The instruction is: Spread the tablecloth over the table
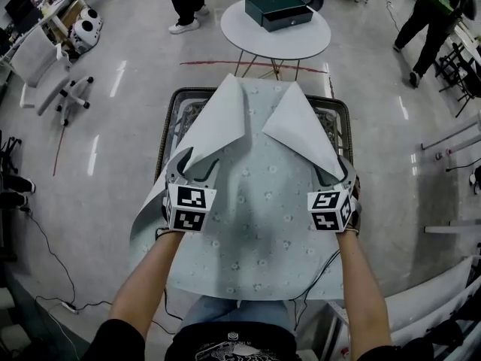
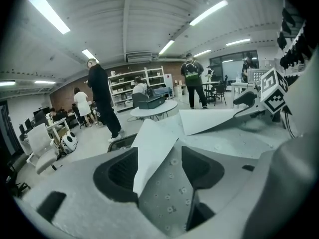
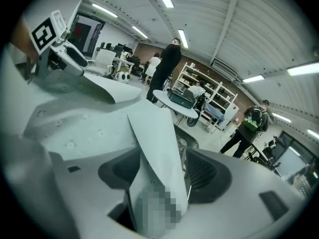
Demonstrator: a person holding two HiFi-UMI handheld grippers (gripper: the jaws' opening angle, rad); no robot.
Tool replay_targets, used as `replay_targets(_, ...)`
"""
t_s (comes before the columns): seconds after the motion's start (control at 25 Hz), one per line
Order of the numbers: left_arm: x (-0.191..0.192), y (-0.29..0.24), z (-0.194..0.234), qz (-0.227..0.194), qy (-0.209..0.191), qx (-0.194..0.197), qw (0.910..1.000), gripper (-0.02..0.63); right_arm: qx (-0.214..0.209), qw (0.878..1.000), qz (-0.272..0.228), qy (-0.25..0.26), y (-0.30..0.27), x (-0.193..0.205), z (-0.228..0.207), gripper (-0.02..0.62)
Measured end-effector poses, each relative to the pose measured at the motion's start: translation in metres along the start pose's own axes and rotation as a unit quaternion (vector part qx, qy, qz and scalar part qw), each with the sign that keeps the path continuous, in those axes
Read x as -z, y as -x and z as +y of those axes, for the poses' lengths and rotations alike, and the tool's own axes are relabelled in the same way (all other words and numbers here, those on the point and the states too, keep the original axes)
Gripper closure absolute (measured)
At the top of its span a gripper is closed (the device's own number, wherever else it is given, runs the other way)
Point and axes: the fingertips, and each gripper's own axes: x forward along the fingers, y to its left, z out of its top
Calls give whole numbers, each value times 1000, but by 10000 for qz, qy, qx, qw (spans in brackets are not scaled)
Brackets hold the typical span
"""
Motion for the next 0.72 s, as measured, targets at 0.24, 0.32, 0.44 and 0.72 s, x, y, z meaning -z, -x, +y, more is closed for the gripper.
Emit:
replay_targets(0.24, -11, -4, -11, -55, -51, 132, 9999, 316, -83, 9999, -86, 47, 2, -10, -1, 294)
replay_targets(0.32, -13, -5, -15, -44, -67, 180, 9998, 316, -121, 9999, -86, 88, 3, -11, -1, 299)
replay_targets(0.44, -17, -8, -21, -32, -64, 245, 9997, 316, -178, 9996, -47, 230, 0, -11, -2, 318)
replay_targets(0.72, -36, -22, -39, -71, -90, 406, 9991, 316, -390, 9930, 385, 1043, -23, 14, 0, 330)
